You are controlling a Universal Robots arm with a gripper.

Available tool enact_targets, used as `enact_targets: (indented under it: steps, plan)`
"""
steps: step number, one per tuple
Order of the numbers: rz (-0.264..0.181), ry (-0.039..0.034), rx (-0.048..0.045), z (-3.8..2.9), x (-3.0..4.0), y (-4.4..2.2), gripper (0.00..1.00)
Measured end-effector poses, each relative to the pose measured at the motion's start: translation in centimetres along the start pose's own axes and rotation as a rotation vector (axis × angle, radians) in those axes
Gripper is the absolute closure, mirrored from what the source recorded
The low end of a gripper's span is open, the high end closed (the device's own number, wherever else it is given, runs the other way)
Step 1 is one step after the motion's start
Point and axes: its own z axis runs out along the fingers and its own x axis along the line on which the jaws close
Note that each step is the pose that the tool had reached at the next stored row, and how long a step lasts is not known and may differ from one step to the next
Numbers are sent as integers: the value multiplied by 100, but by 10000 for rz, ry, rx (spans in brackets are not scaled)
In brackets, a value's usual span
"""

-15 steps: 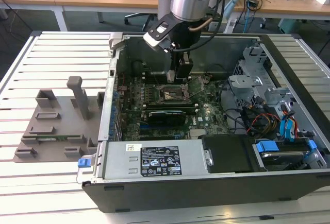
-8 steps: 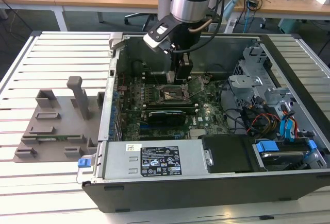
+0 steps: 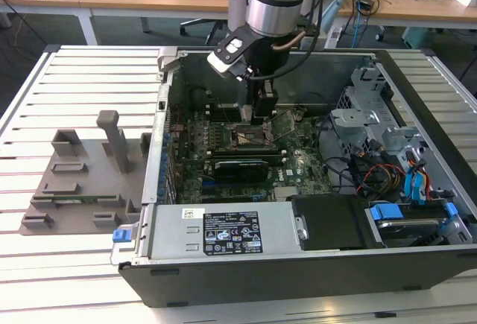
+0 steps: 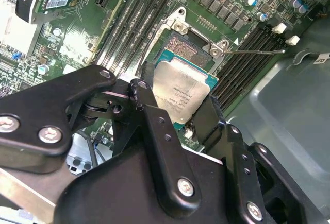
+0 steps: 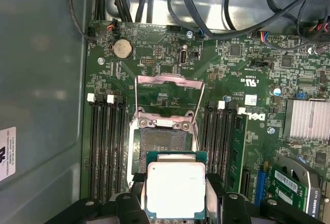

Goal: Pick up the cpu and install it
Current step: 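Place the cpu into insertion slot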

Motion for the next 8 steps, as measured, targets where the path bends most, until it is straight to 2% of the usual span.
enact_targets:
  steps: [3,8]
  plan:
    - [0,-21,1,10,34,3,45]
    - [-1,-23,2,16,39,4,45]
